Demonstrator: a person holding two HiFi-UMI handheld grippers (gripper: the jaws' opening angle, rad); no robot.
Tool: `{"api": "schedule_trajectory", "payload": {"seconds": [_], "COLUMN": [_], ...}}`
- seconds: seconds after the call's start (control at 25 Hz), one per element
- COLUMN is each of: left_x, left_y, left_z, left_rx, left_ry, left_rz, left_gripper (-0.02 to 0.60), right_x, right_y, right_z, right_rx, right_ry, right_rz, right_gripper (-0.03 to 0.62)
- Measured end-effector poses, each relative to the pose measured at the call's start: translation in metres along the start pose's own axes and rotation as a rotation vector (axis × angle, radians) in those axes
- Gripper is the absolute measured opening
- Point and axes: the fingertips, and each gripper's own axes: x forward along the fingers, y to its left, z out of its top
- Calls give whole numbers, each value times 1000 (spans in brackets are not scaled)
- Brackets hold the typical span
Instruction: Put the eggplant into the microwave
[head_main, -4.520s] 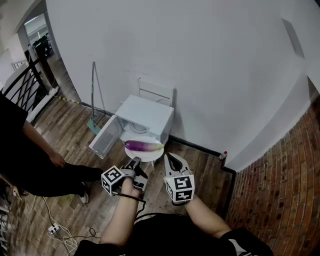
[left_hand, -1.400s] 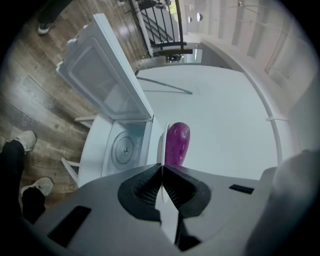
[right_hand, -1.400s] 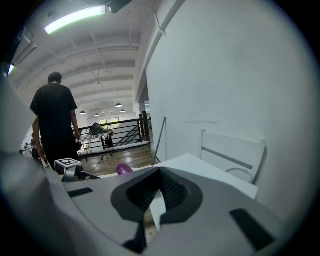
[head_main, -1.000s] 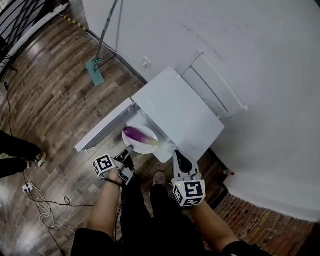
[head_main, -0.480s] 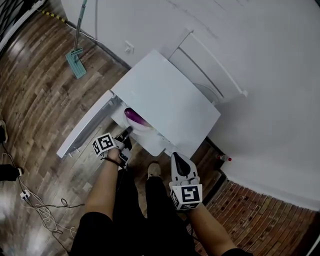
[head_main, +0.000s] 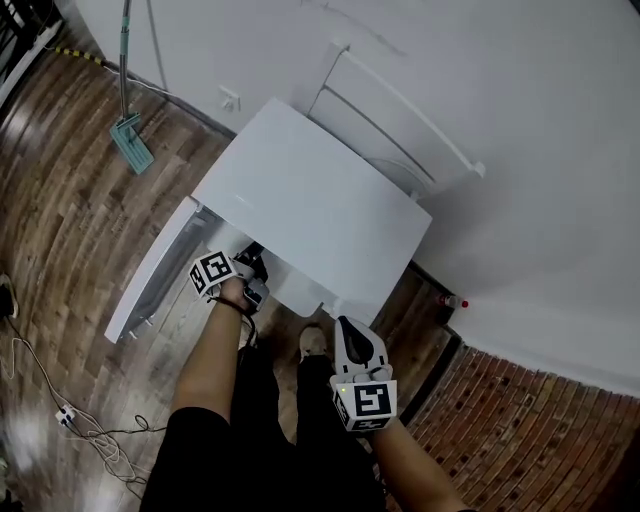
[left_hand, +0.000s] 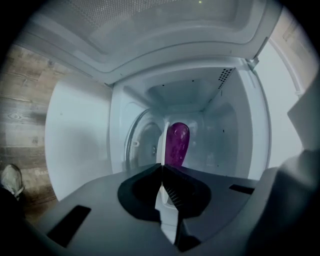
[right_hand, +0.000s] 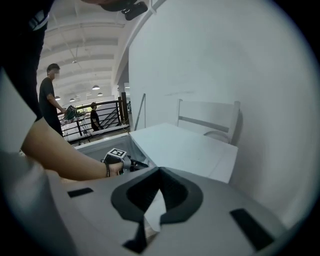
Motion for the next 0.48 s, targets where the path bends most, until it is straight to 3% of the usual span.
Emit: {"api": "schedule_trajectory", "payload": {"seconds": [0.48], "left_x": [33], "left_y": [19], "left_z": [14], "left_rx": [65], "left_ry": [-9], "left_rz": [93], "left_gripper": [11], "right_x": [4], "right_y": [-19], "right_z": [-16], "right_rx": [14], "right_ry": [42], "right_rz": [-40], "right_gripper": [12]}}
